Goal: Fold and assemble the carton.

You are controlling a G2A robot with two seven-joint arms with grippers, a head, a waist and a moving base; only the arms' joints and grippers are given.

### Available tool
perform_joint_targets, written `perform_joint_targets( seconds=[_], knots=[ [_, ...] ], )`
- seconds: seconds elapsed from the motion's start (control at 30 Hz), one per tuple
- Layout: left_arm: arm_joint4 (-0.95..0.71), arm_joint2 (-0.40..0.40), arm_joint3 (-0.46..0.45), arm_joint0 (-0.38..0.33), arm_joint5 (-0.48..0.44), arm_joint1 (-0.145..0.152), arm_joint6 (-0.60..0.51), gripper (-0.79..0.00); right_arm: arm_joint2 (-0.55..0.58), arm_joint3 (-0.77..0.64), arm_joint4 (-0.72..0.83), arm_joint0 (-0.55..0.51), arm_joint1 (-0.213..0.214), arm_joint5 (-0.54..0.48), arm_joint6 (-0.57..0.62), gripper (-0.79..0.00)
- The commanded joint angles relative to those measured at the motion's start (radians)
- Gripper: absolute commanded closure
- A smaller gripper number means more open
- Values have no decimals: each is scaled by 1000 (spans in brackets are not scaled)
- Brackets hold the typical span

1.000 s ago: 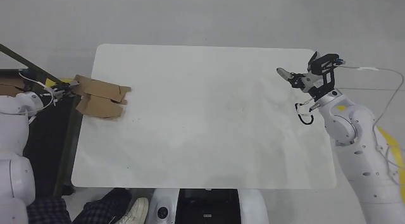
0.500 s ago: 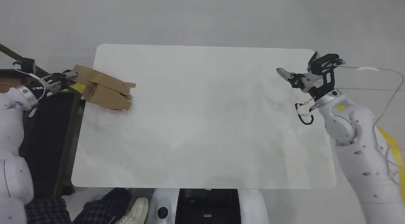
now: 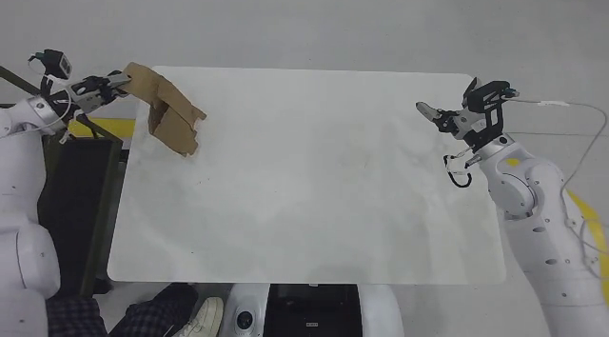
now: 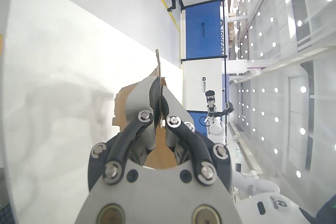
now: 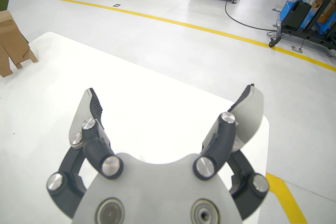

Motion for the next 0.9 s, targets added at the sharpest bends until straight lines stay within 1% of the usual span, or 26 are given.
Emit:
perform_joint_targets(
  seconds=[0.0,0.3,0.43,0.7,0.87],
  knots=[
    [-26,28,-24,-9,13,-15,-13,0,0,0,0,0,0,0,0,-785],
    [-162,149,-113,-42,74,-81,-74,0,0,0,0,0,0,0,0,-785],
    [-229,206,-131,-57,98,-112,-98,0,0,0,0,0,0,0,0,-785],
    [-292,341,-166,-93,102,-181,-101,0,0,0,0,0,0,0,0,-785],
    [-345,412,-173,-119,127,-223,-127,0,0,0,0,0,0,0,0,-785]
  ],
)
